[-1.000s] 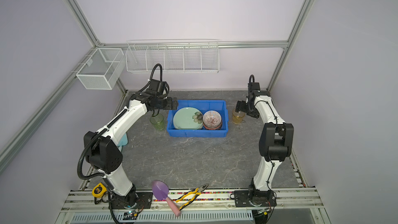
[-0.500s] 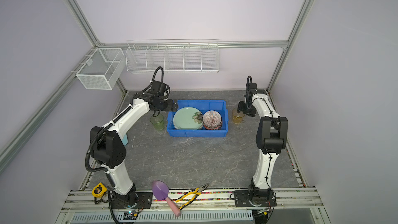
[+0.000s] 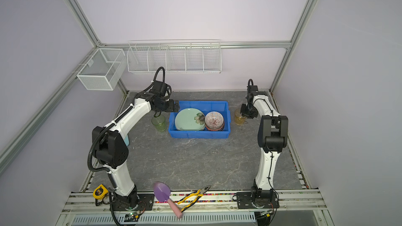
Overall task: Place the mixed dishes into the plastic bin
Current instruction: 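Close the right gripper on the amber glass cup rim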
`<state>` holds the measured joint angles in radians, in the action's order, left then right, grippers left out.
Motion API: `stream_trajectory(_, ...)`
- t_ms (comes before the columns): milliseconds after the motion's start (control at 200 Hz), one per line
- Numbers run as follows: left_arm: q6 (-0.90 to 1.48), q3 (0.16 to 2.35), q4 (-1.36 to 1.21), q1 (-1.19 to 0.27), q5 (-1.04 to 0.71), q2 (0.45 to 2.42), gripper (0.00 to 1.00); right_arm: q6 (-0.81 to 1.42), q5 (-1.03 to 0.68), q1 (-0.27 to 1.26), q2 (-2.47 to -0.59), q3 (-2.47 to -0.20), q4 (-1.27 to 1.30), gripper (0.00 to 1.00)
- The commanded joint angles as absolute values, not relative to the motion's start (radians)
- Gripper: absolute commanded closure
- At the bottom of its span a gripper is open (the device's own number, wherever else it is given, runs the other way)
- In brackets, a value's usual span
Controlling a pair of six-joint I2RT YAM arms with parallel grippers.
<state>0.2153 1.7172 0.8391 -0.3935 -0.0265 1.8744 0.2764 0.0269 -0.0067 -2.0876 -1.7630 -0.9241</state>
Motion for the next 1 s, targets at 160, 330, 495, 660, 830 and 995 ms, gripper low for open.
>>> stream_trajectory(160, 0.210, 1.798, 0.904, -0.385, -0.085, 1.908, 0.01, 0.259, 0.058, -0.003, -2.087, -1.801, -0.950, 0.78)
stream_trajectory(330, 0.225, 1.805, 0.900, -0.386, -0.103, 1.908, 0.01, 0.246, 0.057, 0.001, -2.084, -1.814, -0.985, 0.86)
stream_trajectory(495, 0.228, 1.822, 0.904, -0.386, -0.127, 1.914, 0.01, 0.236, 0.064, 0.002, -2.057, -1.821, -1.006, 0.90)
stream_trajectory(660, 0.239, 1.826, 0.899, -0.390, -0.141, 1.911, 0.01, 0.226, 0.074, 0.004, -2.017, -1.819, -1.022, 0.94)
stream_trajectory(830, 0.247, 1.836, 0.897, -0.393, -0.147, 1.900, 0.01, 0.221, 0.074, 0.011, -1.970, -1.824, -1.048, 0.94)
stream_trajectory(995, 0.239, 1.845, 0.897, -0.414, -0.122, 1.892, 0.01, 0.211, 0.095, 0.024, -1.891, -1.832, -1.077, 0.94)
